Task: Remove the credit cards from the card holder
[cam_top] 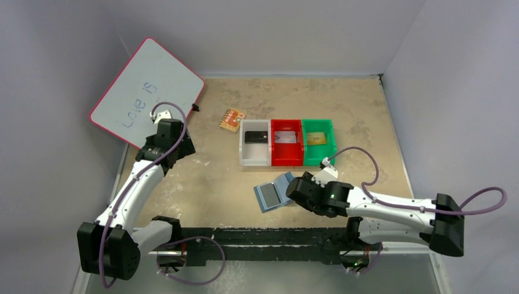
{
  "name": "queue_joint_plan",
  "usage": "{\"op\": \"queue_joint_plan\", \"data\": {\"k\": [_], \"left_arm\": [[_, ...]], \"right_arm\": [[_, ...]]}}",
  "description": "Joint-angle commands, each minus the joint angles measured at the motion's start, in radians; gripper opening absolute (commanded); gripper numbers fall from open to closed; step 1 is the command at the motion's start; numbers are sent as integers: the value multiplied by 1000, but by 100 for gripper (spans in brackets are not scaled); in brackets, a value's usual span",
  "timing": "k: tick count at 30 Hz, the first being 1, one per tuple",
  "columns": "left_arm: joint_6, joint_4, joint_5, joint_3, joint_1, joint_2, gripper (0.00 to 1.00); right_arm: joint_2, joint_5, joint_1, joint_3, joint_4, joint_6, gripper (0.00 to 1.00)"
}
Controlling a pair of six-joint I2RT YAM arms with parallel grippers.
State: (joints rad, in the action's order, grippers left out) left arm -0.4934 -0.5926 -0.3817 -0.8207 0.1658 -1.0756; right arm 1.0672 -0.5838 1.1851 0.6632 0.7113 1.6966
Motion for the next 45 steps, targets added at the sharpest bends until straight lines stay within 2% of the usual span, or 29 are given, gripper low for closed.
{"op": "queue_joint_plan", "data": {"k": [1,5,8,18,25,37,42,45], "left_arm": [[10,22,7,-22,-3,1,79],[10,21,5,-23,-3,2,79],[9,22,4,-23,-3,1,79],[12,21,10,-21,-3,3,79],[12,22,8,-21,-2,0,79],[12,24,13,-21,-4,-9,79],[12,25,14,-22,-3,-9,79],[13,26,16,-21,-3,-9,79]], "right_arm": [[-100,-15,-2,27,-122,-208,47],[-144,46,-3,36,-354,-423,37],[-105,64,-4,43,-424,-476,28],[226,238,-170,138,-464,-671,27],[287,320,-275,92,-502,-685,27],[329,306,-291,33,-472,-666,28],[361,253,-291,85,-378,-651,28],[359,281,-291,94,-405,-684,29]]}}
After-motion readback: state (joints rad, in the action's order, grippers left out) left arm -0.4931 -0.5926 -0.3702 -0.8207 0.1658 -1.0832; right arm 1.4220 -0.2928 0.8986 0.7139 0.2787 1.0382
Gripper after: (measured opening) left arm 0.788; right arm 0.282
